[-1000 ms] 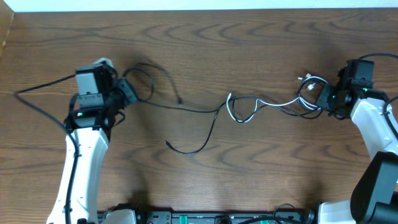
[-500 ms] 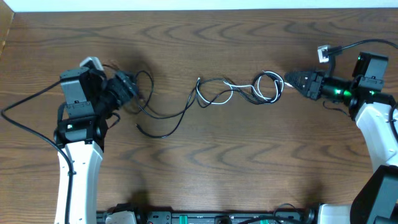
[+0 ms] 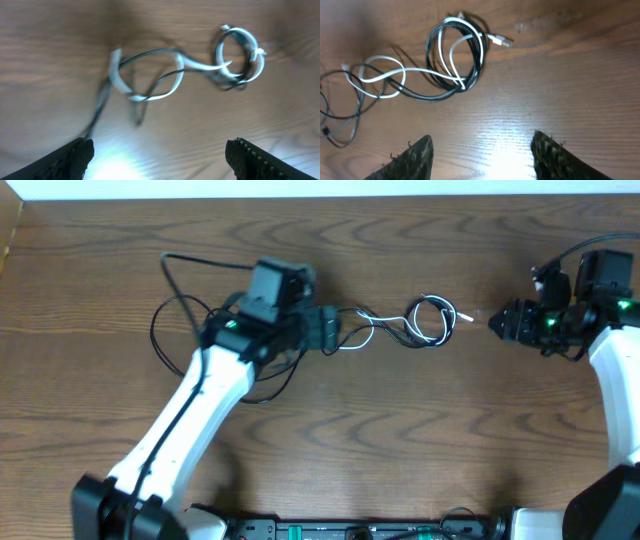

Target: Untangle cables

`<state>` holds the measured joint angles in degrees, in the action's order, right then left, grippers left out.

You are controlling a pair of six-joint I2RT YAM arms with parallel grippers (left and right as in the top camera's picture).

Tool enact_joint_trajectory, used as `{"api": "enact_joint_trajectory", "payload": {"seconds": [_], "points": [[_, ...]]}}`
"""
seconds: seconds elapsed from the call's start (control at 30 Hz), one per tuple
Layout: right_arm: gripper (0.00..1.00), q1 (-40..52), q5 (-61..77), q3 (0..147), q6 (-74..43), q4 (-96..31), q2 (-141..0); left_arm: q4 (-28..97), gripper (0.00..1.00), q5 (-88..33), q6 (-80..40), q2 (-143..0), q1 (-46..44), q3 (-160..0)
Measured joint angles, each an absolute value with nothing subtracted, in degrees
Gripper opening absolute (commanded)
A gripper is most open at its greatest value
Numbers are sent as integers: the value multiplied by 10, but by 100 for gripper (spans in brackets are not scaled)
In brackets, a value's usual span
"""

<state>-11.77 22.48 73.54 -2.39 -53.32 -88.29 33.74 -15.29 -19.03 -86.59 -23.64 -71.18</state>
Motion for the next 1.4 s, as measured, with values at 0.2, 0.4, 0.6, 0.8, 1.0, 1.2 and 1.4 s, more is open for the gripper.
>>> {"api": "enact_joint_trajectory", "payload": {"seconds": [0.2,0.4,0.6,0.8,1.0,1.2,1.4], "points": [[62,-118,216,747,-23,-553,-882,177,90,-256,-394,-1008,-300,-725],[63,-117,213,747,-22,-558,-882,76,90,-231,-698,-1122,-340,-724],[63,-117,212,747,-22,-563,-882,-31,90,-130,-785,-1152,-360,-724],[62,-117,218,747,-22,-563,-882,-74,90,-61,-797,-1159,-361,-725],[62,-117,223,747,-22,-563,-882,-73,19,-41,-796,-1188,-376,-725],[67,-117,223,747,-22,-560,-882,-88,8,-73,-686,-1187,-368,-725],[69,-94,264,747,10,-555,-882,26,7,-287,-458,-1084,-330,-724]]}}
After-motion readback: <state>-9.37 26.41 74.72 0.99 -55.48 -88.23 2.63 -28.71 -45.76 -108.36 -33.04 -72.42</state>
